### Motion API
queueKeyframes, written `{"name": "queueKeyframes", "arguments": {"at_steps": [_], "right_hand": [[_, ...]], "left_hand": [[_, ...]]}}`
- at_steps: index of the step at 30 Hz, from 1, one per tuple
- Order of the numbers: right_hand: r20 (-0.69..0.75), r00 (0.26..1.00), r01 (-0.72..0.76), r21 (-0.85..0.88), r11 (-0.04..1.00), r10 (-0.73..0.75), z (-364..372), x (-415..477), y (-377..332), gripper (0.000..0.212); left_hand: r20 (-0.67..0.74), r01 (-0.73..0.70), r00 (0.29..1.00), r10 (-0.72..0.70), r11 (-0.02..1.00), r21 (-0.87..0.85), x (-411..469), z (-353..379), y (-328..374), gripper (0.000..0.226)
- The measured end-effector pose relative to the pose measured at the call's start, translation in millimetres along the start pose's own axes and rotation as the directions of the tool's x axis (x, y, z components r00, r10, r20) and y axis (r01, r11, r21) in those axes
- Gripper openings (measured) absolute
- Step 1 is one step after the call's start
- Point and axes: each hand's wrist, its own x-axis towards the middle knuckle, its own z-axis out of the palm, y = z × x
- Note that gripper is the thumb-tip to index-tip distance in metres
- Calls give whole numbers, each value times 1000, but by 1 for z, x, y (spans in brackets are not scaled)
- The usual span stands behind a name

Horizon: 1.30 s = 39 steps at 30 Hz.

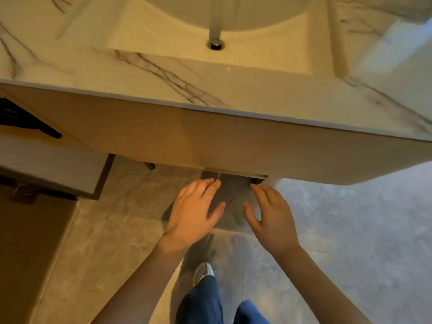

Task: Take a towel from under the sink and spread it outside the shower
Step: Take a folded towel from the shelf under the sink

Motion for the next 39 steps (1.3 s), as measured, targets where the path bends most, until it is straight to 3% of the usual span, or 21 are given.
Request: {"name": "queueKeyframes", "arguments": {"at_steps": [6, 10, 15, 17, 21, 24, 26, 30, 34, 39], "right_hand": [[-91, 992, 80, -56, 995, -85, 152, 13, 80, 37], [-52, 997, 52, -136, 989, -60, 264, 18, 140, 50], [-5, 1000, 1, -136, 991, -2, 359, 23, 183, 53], [-7, 1000, 3, -124, 992, -3, 370, 36, 191, 54], [-143, 987, 72, -52, 996, -79, 358, 69, 192, 50], [-272, 954, 137, 24, 990, -125, 331, 111, 198, 49], [-335, 934, 144, 34, 989, -125, 316, 146, 208, 47], [-323, 943, 96, 44, 994, -77, 314, 206, 233, 49], [-175, 984, -52, -85, 995, 36, 332, 235, 258, 54], [-110, 988, -114, -32, 993, 110, 347, 236, 269, 65]], "left_hand": [[-66, 35, 997, -34, 999, 16, 20, 155, -60, 58], [-11, 59, 998, -59, 997, 41, 36, 256, -114, 62], [-68, 57, 996, -56, 998, 18, 40, 355, -169, 52], [-125, 18, 992, -17, 1000, 6, 53, 370, -177, 47], [-253, -53, 967, 19, 990, -128, 95, 361, -187, 52], [-391, -165, 910, 138, 986, -36, 139, 341, -194, 43], [-434, -150, 891, 135, 989, -2, 174, 327, -198, 45], [-334, -75, 941, 51, 995, -59, 236, 321, -218, 51], [-239, -38, 970, 36, 999, -4, 270, 333, -234, 50], [-137, 21, 990, -35, 995, -102, 278, 343, -233, 49]]}}
